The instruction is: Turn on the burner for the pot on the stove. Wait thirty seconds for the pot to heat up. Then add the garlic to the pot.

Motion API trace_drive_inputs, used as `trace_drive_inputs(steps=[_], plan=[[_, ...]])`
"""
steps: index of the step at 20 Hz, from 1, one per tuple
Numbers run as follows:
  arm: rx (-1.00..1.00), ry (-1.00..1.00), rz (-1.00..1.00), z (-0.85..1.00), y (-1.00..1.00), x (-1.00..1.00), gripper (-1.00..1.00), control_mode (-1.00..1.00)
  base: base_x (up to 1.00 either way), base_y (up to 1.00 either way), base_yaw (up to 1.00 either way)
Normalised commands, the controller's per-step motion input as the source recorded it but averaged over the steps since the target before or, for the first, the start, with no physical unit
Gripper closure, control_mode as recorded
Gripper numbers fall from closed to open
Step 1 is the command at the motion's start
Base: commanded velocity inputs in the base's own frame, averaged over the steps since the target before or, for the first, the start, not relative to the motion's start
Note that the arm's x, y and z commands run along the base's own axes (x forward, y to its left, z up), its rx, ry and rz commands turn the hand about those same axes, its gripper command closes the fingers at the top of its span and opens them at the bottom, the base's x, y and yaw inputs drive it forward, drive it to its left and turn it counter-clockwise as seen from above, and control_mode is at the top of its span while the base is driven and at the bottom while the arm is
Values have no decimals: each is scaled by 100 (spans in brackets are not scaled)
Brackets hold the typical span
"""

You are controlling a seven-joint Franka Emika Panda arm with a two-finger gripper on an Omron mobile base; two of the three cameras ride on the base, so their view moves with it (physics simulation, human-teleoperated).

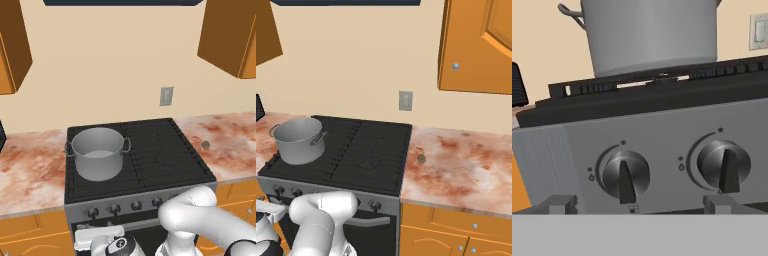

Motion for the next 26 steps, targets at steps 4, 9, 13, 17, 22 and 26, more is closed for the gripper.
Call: trace_drive_inputs(steps=[4, 9, 13, 17, 22, 26], plan=[[0, 0, 0, -14, 0, 13, -100, -100, 0, 0, 0], [-2, 0, 2, -8, 9, 0, -100, -100, 0, 0, 0], [-4, 0, 1, 0, 35, 0, -100, -100, 0, 0, 0], [-1, 0, 0, 0, 20, 0, -100, -100, 0, 0, 0], [0, 0, 0, 0, 0, 0, -100, -100, 0, 0, 0], [0, 0, 0, 0, 0, 4, -100, -100, 0, 0, 0]])
